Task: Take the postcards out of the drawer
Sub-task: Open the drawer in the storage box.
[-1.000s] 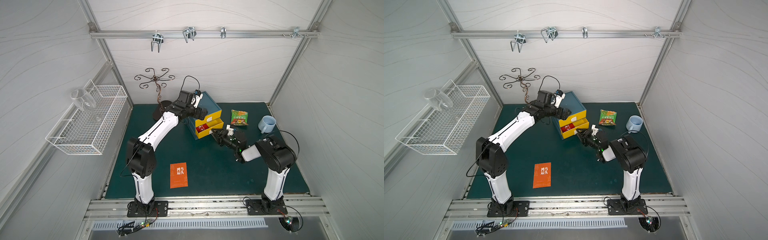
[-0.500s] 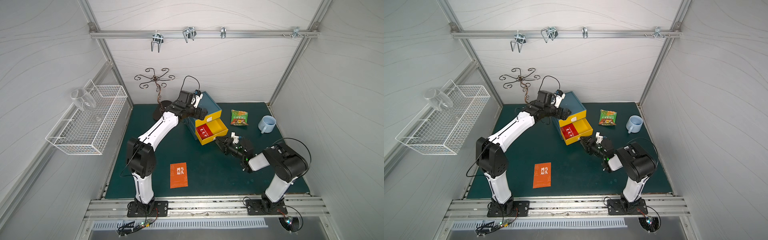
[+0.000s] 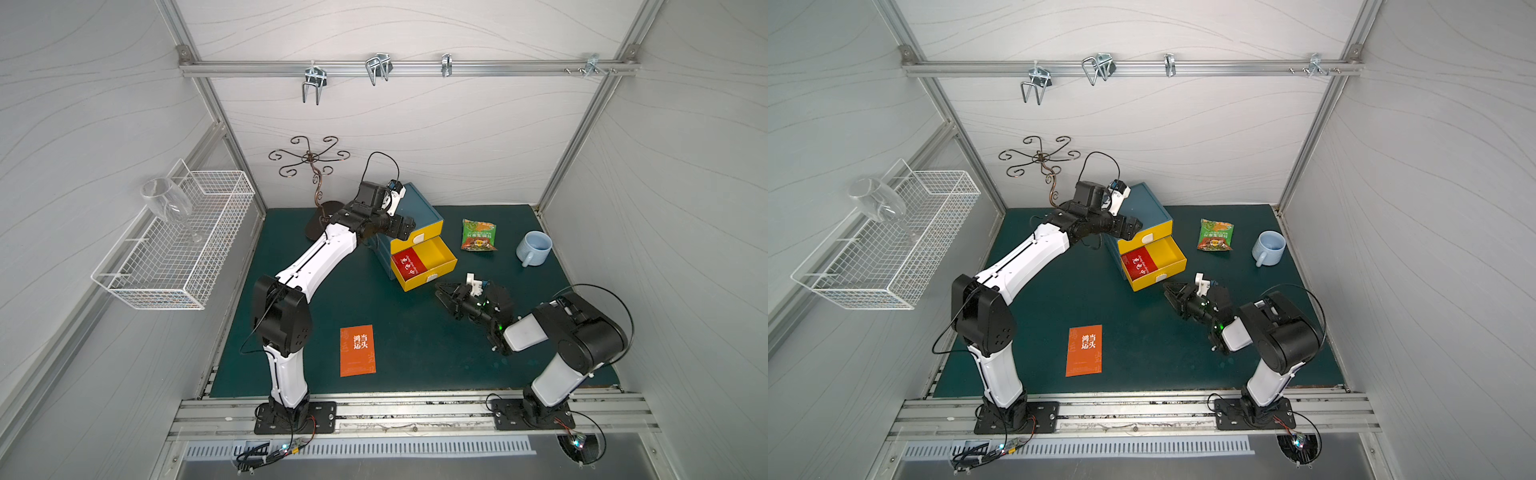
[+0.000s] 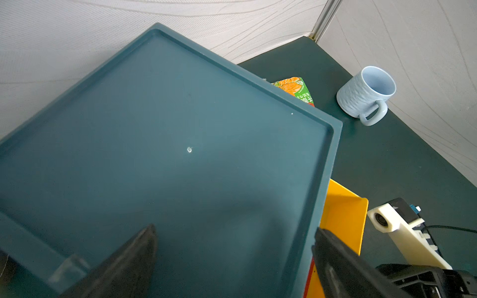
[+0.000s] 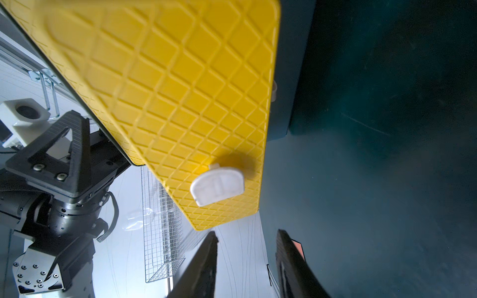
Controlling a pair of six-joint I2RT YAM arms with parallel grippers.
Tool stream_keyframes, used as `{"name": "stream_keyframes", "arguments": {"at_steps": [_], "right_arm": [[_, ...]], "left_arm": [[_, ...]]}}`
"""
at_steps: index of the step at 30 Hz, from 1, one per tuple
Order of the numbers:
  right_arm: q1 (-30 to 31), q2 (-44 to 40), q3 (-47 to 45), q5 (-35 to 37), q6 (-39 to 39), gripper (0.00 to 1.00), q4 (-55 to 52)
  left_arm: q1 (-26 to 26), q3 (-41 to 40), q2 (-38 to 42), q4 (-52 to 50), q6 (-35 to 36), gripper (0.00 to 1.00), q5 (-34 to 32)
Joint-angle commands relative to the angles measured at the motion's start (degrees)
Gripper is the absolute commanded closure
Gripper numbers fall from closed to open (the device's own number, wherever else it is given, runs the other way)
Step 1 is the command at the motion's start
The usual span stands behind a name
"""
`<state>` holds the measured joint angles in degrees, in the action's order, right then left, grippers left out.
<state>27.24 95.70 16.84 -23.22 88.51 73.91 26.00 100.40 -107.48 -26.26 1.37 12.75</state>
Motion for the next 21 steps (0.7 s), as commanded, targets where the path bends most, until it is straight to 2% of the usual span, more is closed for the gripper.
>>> {"name": "stream_keyframes", "arguments": {"at_steps": [1, 4, 6, 18, 21], "right_arm": [[-0.43, -0.70, 0.41, -0.89, -0.41, 0.55, -0.21], [-0.44, 0.06, 1.97, -0.91, -0.68, 0.47, -0.21], [-0.44, 0.85, 3.18, -0.89, -0.92, 0.46, -0.17], [-0.61, 4.72, 7.31, -0.25, -2.01, 0.45, 0.09], [-0.61, 5.27, 8.09, -0.19, -2.18, 0.49, 0.18]], "left_arm": [[0.45, -1.57, -0.05, -6.52, -1.17, 0.01, 1.83], [0.46, -1.52, -0.10, -6.35, -1.11, 0.01, 1.84], [0.47, -1.35, -0.16, -6.39, -1.18, 0.01, 1.83], [0.46, -1.35, -0.57, -6.56, -1.36, 0.01, 2.18], [0.48, -1.35, -0.71, -6.62, -1.37, 0.01, 2.19]]}}
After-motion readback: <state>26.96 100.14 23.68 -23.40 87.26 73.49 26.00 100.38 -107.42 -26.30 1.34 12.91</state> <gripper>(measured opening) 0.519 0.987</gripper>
